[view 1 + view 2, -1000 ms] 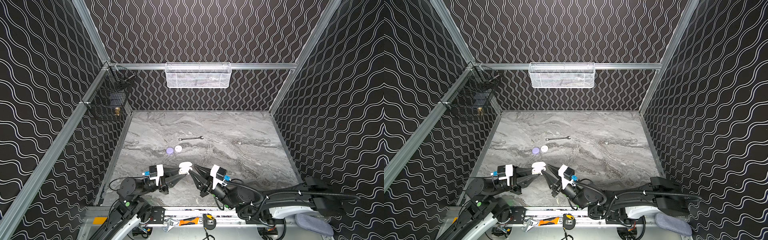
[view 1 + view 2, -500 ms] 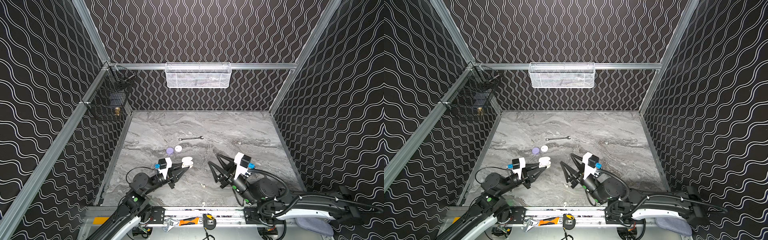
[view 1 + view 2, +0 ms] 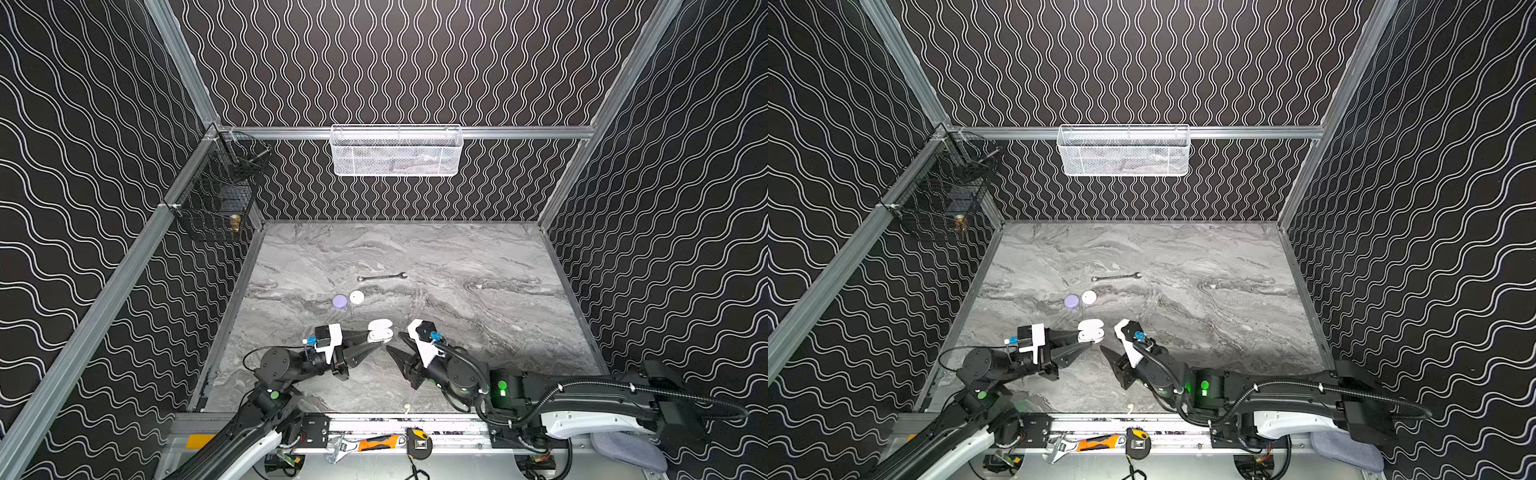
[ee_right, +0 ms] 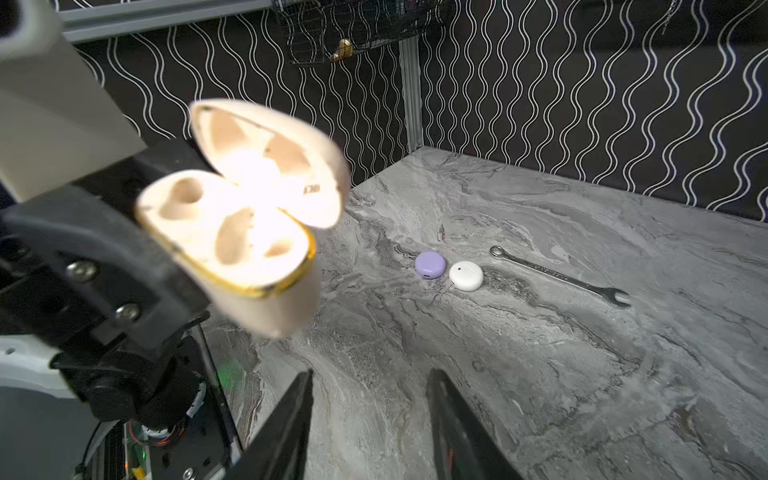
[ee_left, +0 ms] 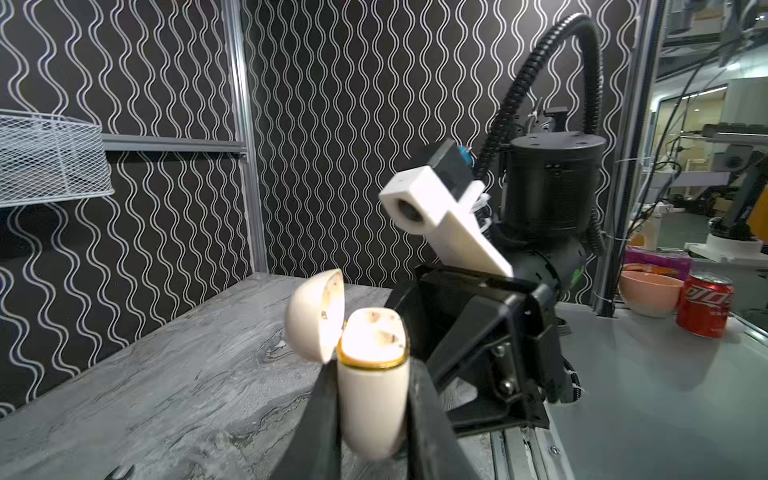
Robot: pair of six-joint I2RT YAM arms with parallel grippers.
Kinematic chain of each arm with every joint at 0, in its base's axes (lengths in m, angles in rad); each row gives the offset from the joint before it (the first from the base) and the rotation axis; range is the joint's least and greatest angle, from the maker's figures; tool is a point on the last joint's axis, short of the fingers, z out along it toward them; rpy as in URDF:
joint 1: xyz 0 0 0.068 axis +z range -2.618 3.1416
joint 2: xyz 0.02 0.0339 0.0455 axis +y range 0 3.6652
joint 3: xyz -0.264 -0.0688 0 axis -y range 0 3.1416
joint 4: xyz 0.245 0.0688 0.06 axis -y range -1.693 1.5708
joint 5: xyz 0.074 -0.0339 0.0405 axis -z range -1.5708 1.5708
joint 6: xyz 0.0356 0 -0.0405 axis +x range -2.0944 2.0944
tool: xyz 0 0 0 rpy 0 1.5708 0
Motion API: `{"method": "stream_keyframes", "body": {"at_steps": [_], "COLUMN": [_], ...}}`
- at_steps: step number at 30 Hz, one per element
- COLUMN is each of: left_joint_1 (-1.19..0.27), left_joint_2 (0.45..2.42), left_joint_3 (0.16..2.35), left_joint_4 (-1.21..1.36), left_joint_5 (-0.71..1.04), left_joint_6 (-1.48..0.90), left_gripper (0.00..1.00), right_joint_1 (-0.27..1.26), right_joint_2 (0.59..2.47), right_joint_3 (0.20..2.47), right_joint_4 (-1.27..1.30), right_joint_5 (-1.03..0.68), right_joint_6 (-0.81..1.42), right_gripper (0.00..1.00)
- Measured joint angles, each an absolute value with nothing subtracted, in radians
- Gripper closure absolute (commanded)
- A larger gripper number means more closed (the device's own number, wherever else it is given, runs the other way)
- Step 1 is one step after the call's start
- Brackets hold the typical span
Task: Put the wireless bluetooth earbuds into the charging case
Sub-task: 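Open the right gripper and draw it back from the held case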
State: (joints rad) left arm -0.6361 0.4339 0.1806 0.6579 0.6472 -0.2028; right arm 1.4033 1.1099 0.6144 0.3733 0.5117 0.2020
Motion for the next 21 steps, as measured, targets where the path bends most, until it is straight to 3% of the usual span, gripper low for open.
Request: {"method": "stream_keyframes", "body": {"at_steps": [8,21], "left_joint_1": [-0.636,-0.636], "left_joint_2": [0.44,0.508], "left_joint_3": [0.157,0.151], "left_joint_4": [0.717,0.765], "left_joint_5": [0.699,0.736], "left_joint_6": [-0.209,-0.203], "left_gripper": [1.0,1.0], "right_joint_1": [1.378,1.372], "right_joint_2": [1.115,1.085], "right_joint_3": [0.631,0.623], "right_joint_4": [0.415,0.461], "right_joint_5": [0.5,0.476], "right_joint_6": [0.197,0.173], "right_gripper": [0.66,0.68]}}
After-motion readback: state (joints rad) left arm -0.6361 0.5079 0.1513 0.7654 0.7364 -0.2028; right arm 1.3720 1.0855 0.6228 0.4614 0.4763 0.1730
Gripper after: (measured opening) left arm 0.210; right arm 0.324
